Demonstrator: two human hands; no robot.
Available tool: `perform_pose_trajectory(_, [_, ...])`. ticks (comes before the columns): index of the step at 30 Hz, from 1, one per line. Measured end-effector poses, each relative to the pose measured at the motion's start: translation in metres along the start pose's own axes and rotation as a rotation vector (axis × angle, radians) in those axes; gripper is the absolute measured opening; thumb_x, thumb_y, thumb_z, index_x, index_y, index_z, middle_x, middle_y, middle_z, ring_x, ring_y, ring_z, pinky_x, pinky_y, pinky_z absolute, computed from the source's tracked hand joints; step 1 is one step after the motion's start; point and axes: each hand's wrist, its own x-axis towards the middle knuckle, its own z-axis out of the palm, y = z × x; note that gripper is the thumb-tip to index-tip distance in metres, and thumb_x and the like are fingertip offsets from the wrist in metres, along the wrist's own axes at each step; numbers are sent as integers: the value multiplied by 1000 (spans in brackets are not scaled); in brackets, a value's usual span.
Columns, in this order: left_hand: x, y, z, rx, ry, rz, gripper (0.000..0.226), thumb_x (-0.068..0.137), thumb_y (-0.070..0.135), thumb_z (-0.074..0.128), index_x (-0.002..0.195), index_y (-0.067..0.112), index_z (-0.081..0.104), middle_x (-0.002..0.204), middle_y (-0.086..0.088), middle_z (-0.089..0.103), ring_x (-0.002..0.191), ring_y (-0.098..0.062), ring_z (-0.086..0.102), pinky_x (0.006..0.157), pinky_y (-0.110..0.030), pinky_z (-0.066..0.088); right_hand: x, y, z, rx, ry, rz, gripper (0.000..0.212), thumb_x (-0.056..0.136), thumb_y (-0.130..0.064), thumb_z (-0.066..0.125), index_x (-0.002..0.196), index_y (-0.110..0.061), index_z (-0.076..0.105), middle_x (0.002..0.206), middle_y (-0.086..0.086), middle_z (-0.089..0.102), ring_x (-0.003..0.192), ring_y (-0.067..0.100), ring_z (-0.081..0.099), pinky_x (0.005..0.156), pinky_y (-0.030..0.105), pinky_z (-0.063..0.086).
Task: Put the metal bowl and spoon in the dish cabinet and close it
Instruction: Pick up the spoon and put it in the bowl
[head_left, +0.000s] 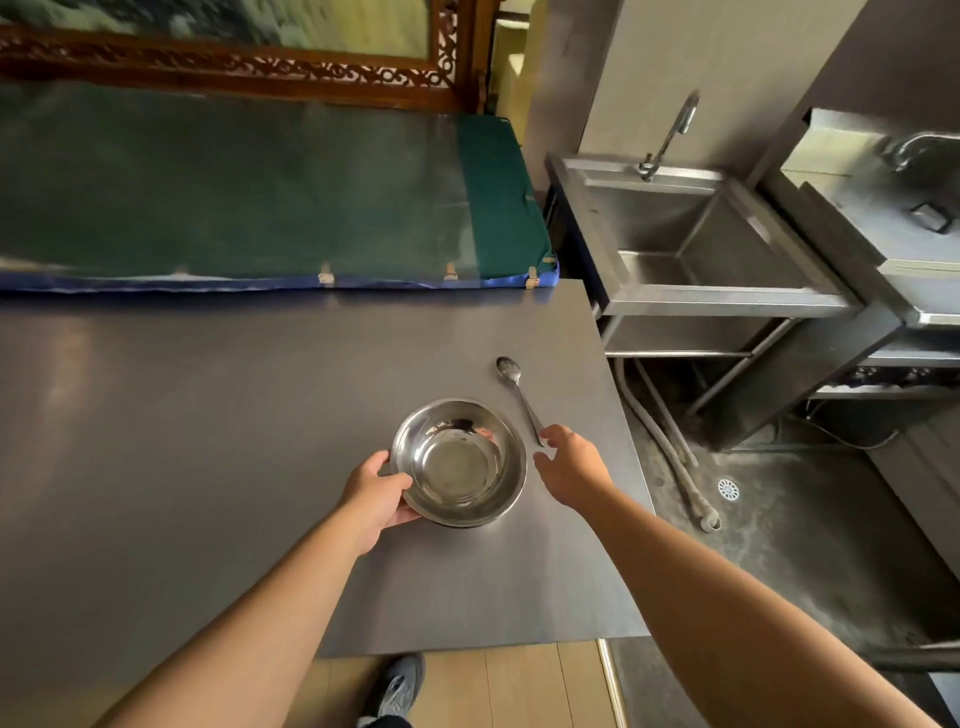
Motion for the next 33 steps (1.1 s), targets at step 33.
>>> perform_pose_trajectory(33, [122,45,-7,-32,-159,-106,40,95,0,57,129,21,55,109,-10,73,86,-27,76,66,-41,62,139,-37,46,-223,-21,383,12,80,-3,52,86,-4,63,87,14,66,74,35,64,65,38,58])
